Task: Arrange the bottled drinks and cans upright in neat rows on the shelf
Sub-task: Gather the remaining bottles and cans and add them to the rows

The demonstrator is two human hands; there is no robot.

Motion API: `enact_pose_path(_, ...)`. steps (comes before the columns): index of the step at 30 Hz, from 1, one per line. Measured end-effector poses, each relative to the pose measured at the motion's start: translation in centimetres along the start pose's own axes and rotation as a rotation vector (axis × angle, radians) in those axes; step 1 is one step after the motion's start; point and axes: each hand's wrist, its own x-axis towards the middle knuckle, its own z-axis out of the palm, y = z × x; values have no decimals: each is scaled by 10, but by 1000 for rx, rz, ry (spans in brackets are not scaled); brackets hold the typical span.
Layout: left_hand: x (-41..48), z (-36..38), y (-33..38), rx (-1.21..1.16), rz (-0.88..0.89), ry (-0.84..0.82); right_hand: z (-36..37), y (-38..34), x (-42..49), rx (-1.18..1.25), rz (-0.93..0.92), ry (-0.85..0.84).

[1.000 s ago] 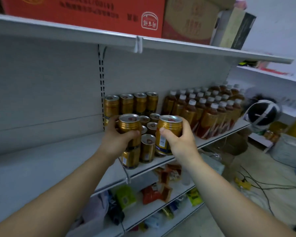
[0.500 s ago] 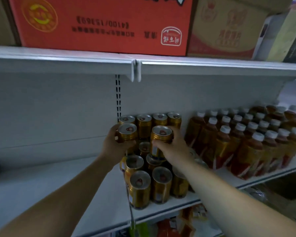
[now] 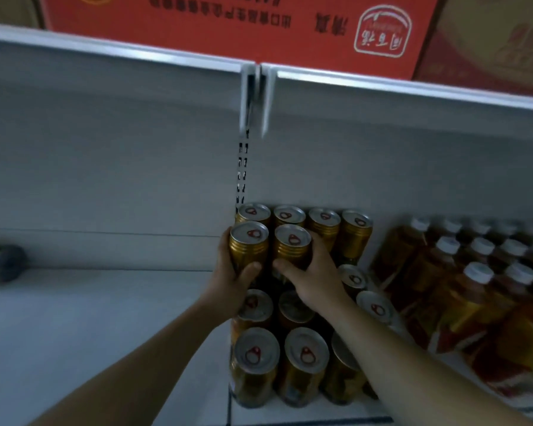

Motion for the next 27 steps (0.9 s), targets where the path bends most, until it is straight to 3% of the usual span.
enact_pose_path(3,-3,-1,5,21,-40,-47,-9,-3,6,-142,-32,-65)
enact_pose_path(6,-6,1,17,105,-79,-65,-16,-10,14,-446,-147,-145)
enact_pose_path(10,-8,-6,34,415,-227,-80,-23,-18,23,-721,-263,-252)
enact_pose_path(15,-38,-15,59,765,-459,-192,-36,-33,24,-883,-289,-323)
enact_pose_path(18,-66,-33,58,919,-511,-181,-40,-48,24,-889,-294,-337)
enact_pose_path(23,-99,-90,61,1007,-555,-116,-14,-84,24,-880,-425,-346)
enact_pose_path(27,-123,-153,45,1026,-594,-38,51,-123,16,-922,-473,-393)
